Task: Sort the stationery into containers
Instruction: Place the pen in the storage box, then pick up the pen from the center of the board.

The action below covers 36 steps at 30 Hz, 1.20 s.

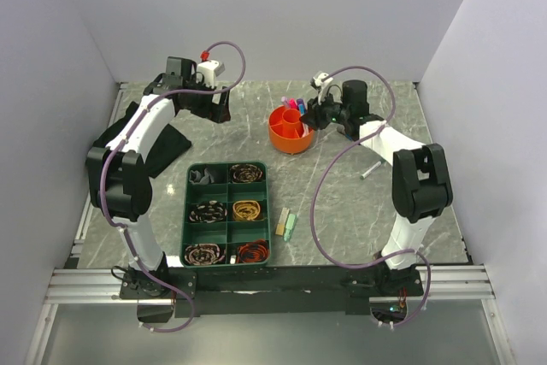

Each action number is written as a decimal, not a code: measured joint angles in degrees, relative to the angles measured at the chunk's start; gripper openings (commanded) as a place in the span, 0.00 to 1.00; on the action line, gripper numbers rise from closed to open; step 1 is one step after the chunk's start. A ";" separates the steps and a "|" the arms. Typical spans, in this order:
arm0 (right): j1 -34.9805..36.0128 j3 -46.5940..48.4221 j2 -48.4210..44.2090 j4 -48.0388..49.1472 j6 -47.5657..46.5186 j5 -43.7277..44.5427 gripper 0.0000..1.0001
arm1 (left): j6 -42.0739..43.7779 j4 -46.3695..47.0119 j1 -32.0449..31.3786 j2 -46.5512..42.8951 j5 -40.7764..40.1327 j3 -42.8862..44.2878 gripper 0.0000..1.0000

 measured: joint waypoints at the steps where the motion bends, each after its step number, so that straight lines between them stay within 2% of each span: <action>1: -0.02 -0.11 -0.11 0.00 0.26 0.33 0.47 | 0.00 0.02 -0.04 0.00 0.00 0.00 1.00; 10: -0.02 -3.02 -9.84 -1.90 3.72 3.13 0.48 | -0.96 4.20 0.26 -1.14 1.05 -2.71 0.99; 13: -0.02 -2.93 -15.06 -3.87 4.70 6.47 0.52 | -1.84 6.08 0.39 -2.93 1.60 -5.40 0.99; 14: -0.13 -2.56 -16.87 -5.25 5.22 7.96 0.56 | -1.99 6.95 0.42 -3.56 1.60 -6.16 0.99; 16: -0.59 -0.85 -19.58 -8.63 7.23 12.55 0.61 | -2.60 8.81 0.26 -4.94 1.53 -7.50 0.99; 19: -2.80 2.69 -21.11 -15.08 13.51 21.29 0.60 | -3.32 12.44 -0.52 -8.02 1.09 -10.25 0.99; 22: -8.31 4.17 -21.03 -22.71 23.80 28.79 0.63 | -4.48 15.61 -1.88 -11.45 0.59 -12.68 0.99; 23: -10.45 3.82 -20.85 -25.33 27.04 31.74 0.68 | -4.98 16.74 -2.25 -12.59 0.55 -13.51 0.99; 26: -14.73 1.90 -19.69 -31.91 34.58 40.24 0.73 | -6.05 17.99 -2.89 -15.61 0.57 -15.52 1.00; 31: -14.86 -0.22 -16.52 -39.30 46.16 48.39 0.67 | -6.25 16.37 -2.82 -17.90 0.52 -16.22 0.99; 33: -14.73 -0.33 -15.56 -41.18 50.58 50.73 0.61 | -5.97 14.93 -2.89 -18.32 0.50 -16.22 1.00; 36: -15.02 -0.46 -14.27 -42.69 55.10 52.96 0.47 | -5.79 13.14 -3.15 -18.78 0.50 -16.24 0.99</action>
